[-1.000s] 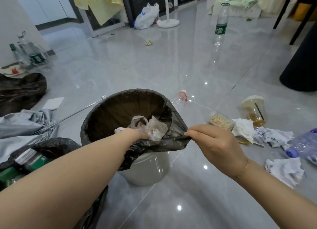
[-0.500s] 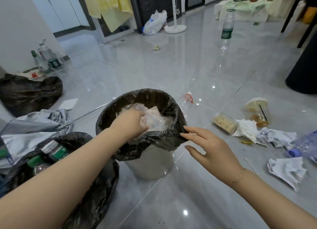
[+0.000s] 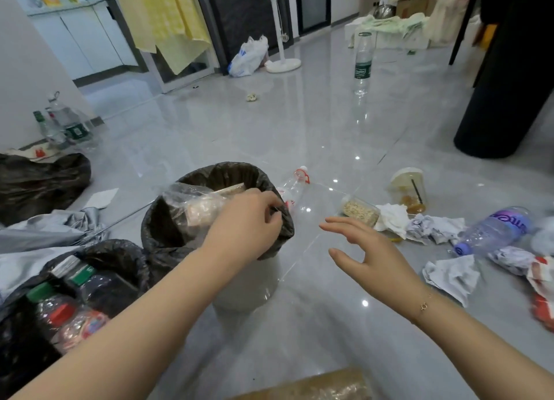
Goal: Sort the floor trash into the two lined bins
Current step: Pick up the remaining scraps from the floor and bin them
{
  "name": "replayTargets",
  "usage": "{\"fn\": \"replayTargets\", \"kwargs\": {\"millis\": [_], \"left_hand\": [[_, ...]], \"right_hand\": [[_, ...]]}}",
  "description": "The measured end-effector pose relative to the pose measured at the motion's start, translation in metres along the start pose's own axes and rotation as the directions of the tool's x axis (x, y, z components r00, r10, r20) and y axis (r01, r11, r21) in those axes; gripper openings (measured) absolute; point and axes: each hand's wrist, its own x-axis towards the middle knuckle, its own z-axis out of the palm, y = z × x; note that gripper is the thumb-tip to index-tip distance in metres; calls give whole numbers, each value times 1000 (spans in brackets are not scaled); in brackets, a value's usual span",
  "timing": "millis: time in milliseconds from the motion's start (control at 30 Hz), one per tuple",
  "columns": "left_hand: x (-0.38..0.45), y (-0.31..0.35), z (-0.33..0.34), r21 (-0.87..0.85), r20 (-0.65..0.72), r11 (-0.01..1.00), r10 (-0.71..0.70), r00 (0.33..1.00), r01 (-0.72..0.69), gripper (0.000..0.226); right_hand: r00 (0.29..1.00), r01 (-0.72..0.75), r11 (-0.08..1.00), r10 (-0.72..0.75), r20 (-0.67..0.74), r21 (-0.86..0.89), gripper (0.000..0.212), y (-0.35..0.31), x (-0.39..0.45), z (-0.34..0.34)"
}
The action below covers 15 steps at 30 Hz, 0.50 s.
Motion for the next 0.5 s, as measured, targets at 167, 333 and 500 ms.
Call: {"fn": "replayTargets", "kwargs": {"millis": [167,333,500], "left_hand": [[14,37,59,-367,165,921,-70,984,128,19],[48,59,141,-455,367,822,-177,913,342,26],[113,45,194,-374,332,810,-338,881,452,51]], "right_hand": [[975,-221,975,221,32,-5,44,43,-23,-35],[944,-330,943,329,20,41,41,92,-44,-56],[922,-376,925,369,114,53,39,122,-53,-59]]}}
